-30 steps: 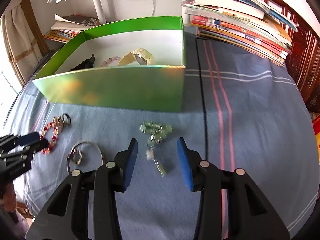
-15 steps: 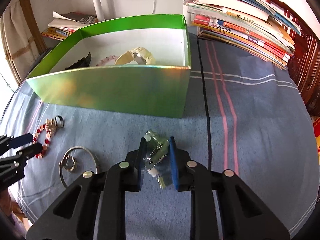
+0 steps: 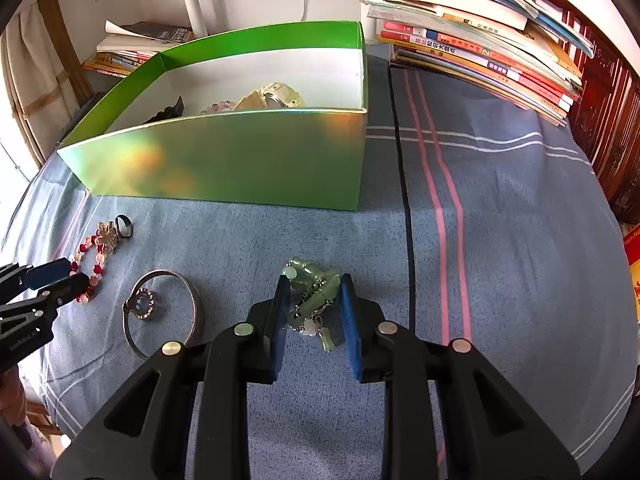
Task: Organize jewelry
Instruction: 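Grasp the green jade pendant with the right tool while the left tool grasps the red bead bracelet, then carry the pendant and red bracelet into the green box and open both tools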
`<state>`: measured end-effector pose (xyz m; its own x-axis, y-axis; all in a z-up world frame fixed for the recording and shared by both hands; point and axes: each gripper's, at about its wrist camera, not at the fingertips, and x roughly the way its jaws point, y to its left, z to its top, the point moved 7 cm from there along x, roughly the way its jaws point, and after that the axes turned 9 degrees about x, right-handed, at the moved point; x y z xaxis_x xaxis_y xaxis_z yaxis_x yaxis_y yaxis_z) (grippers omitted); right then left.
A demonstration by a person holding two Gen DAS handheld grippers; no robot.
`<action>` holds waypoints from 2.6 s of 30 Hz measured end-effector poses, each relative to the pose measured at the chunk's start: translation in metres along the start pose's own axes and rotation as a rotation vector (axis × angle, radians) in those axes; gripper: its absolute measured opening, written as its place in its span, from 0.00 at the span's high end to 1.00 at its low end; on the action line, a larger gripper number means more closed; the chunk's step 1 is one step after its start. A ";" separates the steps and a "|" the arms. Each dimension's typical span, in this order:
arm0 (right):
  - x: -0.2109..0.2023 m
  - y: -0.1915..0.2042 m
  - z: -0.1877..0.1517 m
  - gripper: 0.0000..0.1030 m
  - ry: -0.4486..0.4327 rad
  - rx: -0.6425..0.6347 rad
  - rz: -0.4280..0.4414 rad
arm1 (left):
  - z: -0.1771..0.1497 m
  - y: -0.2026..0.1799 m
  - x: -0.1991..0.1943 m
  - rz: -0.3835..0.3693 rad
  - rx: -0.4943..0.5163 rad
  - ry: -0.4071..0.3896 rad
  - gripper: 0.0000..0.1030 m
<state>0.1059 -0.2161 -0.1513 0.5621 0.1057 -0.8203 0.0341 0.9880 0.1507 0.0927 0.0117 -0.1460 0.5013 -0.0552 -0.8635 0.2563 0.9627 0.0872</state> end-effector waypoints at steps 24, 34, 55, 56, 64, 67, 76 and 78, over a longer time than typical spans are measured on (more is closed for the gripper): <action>0.007 0.007 0.007 0.76 0.028 -0.040 -0.029 | -0.001 0.000 -0.001 0.018 -0.050 -0.010 0.62; 0.006 0.005 0.006 0.76 0.018 -0.033 -0.033 | 0.000 -0.001 -0.001 0.023 -0.041 -0.014 0.68; -0.067 0.017 0.040 0.92 -0.165 -0.042 0.031 | 0.043 0.009 -0.076 0.045 0.003 -0.186 0.92; -0.074 0.019 0.045 0.92 -0.184 -0.048 0.038 | 0.051 0.011 -0.085 0.042 0.009 -0.207 0.92; -0.099 0.044 0.104 0.92 -0.311 -0.082 0.090 | 0.117 0.015 -0.120 0.042 0.044 -0.318 0.92; -0.076 0.048 0.119 0.92 -0.280 -0.067 0.085 | 0.147 0.011 -0.106 0.020 0.046 -0.325 0.92; 0.011 0.041 0.122 0.90 -0.110 -0.015 0.033 | 0.175 -0.005 -0.010 -0.062 0.038 -0.177 0.92; 0.011 0.038 0.120 0.74 -0.105 -0.008 0.037 | 0.176 -0.002 -0.002 -0.058 0.021 -0.174 0.87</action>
<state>0.2130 -0.1904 -0.0883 0.6467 0.1300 -0.7516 0.0056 0.9845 0.1751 0.2368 -0.0368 -0.0568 0.6202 -0.1575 -0.7685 0.3055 0.9508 0.0518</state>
